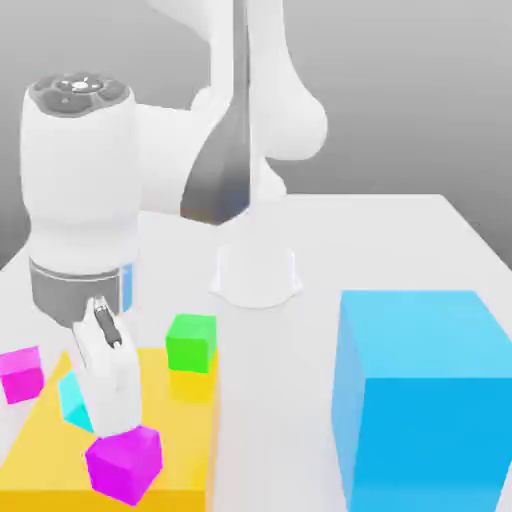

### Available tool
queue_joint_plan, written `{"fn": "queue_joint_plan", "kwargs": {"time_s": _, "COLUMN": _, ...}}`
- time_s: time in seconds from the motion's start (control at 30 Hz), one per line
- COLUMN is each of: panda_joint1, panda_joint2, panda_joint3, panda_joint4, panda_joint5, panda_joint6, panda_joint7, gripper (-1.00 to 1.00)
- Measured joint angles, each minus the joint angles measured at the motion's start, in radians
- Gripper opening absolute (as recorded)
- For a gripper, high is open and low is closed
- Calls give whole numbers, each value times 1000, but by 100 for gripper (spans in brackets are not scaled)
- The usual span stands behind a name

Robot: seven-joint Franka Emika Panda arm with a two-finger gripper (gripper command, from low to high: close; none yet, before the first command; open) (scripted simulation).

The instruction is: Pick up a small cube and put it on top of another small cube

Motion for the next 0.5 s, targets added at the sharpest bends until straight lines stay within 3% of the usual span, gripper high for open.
{"fn": "queue_joint_plan", "kwargs": {"time_s": 0.3, "panda_joint1": -235, "panda_joint2": -51, "panda_joint3": -93, "panda_joint4": -165, "panda_joint5": 157, "panda_joint6": 105, "panda_joint7": -371, "gripper": -100}}
{"fn": "queue_joint_plan", "kwargs": {"time_s": 0.5, "panda_joint1": -360, "panda_joint2": -75, "panda_joint3": -142, "panda_joint4": -208, "panda_joint5": 186, "panda_joint6": 135, "panda_joint7": -570, "gripper": -100}}
